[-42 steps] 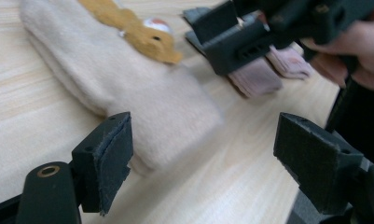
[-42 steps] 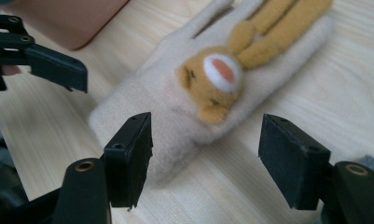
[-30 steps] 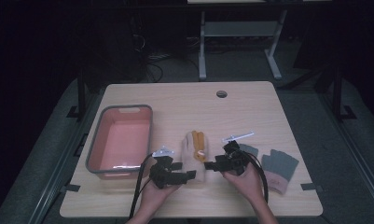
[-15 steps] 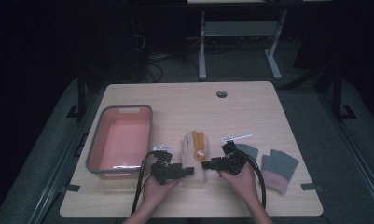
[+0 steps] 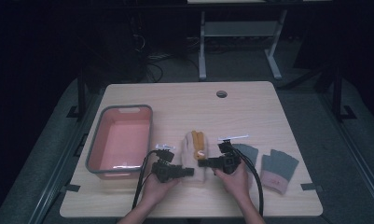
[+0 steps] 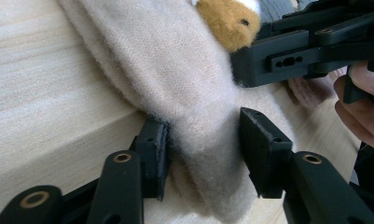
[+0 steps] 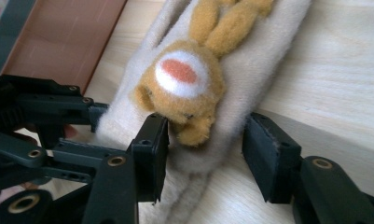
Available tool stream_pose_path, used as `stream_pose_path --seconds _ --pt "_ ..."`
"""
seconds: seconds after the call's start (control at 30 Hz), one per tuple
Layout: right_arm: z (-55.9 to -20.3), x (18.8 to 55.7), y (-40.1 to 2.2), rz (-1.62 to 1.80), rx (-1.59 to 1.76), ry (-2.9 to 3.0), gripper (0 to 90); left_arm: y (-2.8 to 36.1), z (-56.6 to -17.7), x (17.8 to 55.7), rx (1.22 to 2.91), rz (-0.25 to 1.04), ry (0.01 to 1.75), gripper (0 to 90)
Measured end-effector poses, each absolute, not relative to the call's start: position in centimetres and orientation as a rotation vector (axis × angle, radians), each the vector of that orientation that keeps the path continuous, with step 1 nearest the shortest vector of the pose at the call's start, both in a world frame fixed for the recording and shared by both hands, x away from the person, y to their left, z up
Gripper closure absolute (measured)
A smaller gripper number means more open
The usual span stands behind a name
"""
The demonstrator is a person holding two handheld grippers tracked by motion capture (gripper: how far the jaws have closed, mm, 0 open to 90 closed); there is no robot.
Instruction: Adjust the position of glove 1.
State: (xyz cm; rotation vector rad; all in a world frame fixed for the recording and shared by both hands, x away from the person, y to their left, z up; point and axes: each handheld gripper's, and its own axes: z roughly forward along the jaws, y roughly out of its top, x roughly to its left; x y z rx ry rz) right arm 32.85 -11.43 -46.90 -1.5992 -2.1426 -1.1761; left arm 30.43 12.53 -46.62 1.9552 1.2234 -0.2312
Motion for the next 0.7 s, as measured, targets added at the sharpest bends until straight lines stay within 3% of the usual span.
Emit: stream_pose_path --seconds 0.7 --pt "-47.9 32.3 -9.9 -1.223 -1.696 -2.009 75.2 12.5 -46.8 31.2 1.954 -0.318 1.225 62.5"
